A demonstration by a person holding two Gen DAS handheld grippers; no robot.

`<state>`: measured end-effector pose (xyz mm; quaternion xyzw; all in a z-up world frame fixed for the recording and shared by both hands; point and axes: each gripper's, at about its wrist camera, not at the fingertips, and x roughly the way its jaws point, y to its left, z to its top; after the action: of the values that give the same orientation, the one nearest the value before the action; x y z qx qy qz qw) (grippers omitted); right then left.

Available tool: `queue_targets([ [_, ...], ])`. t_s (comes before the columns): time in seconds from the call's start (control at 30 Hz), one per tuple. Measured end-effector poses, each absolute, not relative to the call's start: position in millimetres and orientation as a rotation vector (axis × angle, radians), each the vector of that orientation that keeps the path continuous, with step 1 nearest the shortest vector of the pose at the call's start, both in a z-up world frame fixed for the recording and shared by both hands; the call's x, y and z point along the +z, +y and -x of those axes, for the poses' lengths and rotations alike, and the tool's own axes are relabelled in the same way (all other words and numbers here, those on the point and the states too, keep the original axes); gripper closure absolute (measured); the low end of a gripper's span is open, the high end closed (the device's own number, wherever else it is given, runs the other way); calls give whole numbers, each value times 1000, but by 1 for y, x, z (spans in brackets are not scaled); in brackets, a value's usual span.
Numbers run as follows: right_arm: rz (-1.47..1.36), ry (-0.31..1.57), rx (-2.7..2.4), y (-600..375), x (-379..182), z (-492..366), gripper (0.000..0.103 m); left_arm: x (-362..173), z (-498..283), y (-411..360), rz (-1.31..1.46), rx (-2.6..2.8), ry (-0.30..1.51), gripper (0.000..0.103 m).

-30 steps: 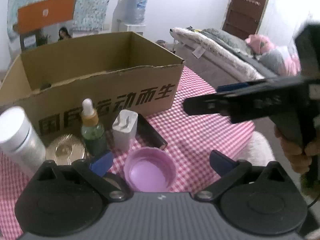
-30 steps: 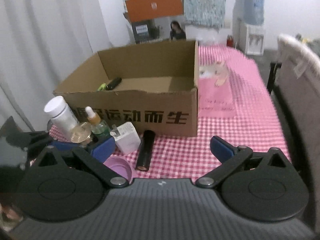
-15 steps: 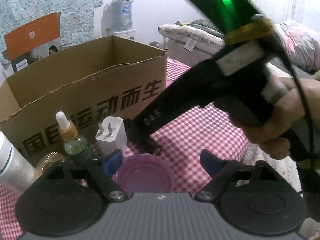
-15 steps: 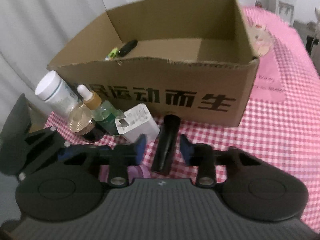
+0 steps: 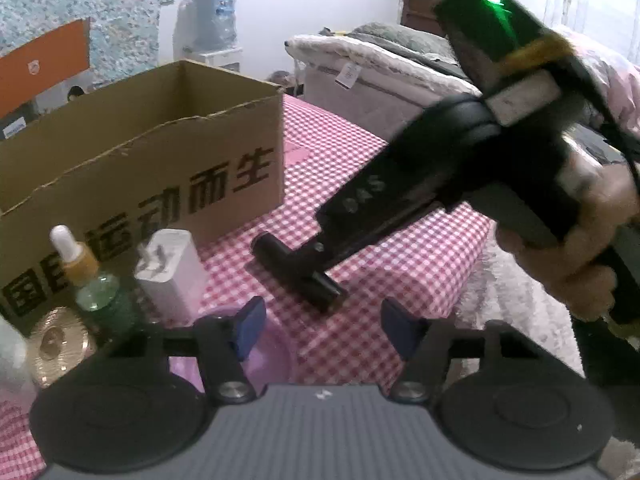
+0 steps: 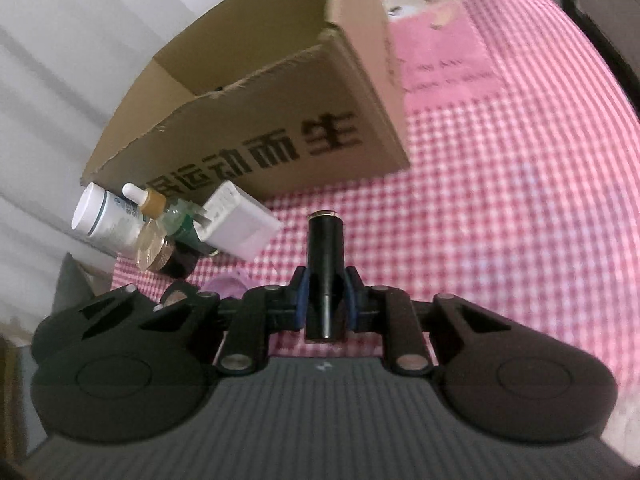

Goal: Organize rigid objects
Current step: 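Reach the right gripper to the tall black cylinder and grasp it, then carry the tall black cylinder with the right gripper over the box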

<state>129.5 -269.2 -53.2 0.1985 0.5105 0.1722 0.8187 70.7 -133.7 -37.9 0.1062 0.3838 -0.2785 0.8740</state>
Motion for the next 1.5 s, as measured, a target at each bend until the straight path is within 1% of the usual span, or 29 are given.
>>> queue_targets([
  [0.1,-493,1093,352,-283,-58,-116,86,-41,-74,-143,-226,-596,823,42],
  [0.17,-531,1096,344,-290,-61,-110,85,-45,-76,-148,-236,-614,843,45],
  [0.23,-559,1096,339,-297,-62,-103,85,-49,-78,-157,-246,-631,872,51],
  [0.33,-591,1098,340,-308,-67,-96,83,-55,-79,-168,-267,-651,898,55],
  [0.5,-651,1102,353,-318,-73,-92,82,-59,-88,-179,-287,-638,921,56],
  [0.7,-636,1098,369,-321,-71,-94,82,-60,-97,-184,-290,-617,927,58],
  [0.93,-680,1110,421,-326,-76,-100,80,-60,-103,-186,-296,-589,937,58],
  [1.3,-749,1094,446,-332,-81,-97,80,-60,-96,-187,-342,-571,909,58],
  [1.5,-804,1068,449,-337,-80,-87,80,-55,-92,-184,-322,-576,895,58],
])
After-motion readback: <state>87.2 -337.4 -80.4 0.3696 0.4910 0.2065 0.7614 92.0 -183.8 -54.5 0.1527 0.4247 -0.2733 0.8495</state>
